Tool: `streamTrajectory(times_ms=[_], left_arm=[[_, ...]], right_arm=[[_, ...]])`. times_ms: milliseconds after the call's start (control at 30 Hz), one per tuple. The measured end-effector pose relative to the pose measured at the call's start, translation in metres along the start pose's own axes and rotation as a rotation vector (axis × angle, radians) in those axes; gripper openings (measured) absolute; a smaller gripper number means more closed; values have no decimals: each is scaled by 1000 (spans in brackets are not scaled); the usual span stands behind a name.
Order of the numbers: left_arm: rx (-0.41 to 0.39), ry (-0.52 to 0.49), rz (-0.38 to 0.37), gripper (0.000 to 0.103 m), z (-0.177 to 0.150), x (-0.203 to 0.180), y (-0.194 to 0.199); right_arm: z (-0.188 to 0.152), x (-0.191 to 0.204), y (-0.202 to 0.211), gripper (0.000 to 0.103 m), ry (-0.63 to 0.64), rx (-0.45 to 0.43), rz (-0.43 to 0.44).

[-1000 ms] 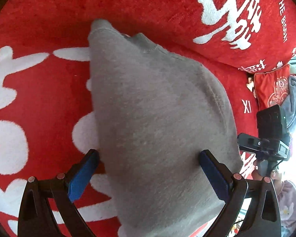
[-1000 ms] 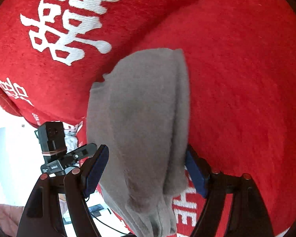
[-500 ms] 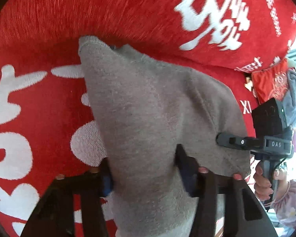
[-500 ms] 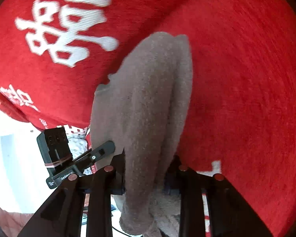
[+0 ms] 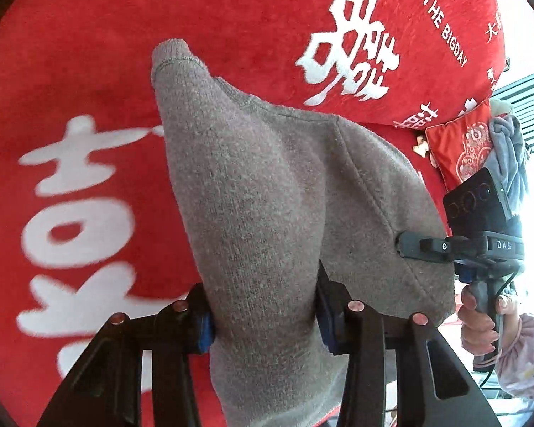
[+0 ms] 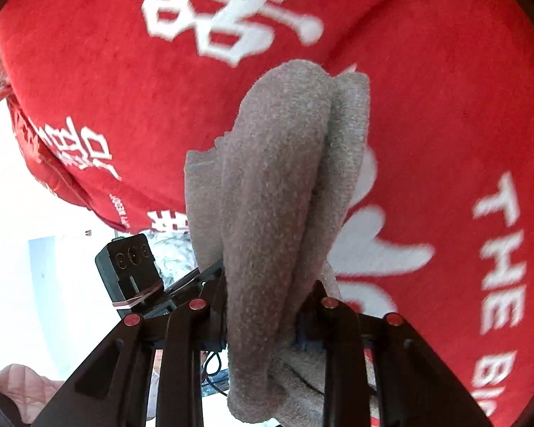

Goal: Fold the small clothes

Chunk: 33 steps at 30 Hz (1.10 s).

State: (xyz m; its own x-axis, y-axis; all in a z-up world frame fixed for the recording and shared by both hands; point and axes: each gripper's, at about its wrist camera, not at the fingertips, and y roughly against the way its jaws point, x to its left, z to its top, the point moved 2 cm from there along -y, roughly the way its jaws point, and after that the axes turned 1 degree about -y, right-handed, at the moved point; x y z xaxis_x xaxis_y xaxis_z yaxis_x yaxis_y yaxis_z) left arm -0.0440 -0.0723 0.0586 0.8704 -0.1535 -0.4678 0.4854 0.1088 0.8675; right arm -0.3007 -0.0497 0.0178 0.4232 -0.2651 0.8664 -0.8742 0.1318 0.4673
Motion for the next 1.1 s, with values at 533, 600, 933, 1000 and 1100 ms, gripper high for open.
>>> streamTrajectory(times_ms=[533, 600, 933, 1000, 1100], left_arm=[[54, 154, 144, 47, -105, 111, 32], [14, 166, 153, 47, -108, 116, 44], [-83, 195, 275, 27, -120, 123, 83], [-57, 156, 274, 27, -123, 111, 72], [-14, 121, 305, 27, -130, 101, 51]], right_arm=[[-65, 2, -121, 32, -2, 146, -128], [-61, 3, -116, 38, 14, 131, -191], [-73, 20, -60, 57, 84, 73, -429], [-82, 14, -67, 51, 41, 99, -403], [-95, 6, -86, 9, 18, 122, -431]])
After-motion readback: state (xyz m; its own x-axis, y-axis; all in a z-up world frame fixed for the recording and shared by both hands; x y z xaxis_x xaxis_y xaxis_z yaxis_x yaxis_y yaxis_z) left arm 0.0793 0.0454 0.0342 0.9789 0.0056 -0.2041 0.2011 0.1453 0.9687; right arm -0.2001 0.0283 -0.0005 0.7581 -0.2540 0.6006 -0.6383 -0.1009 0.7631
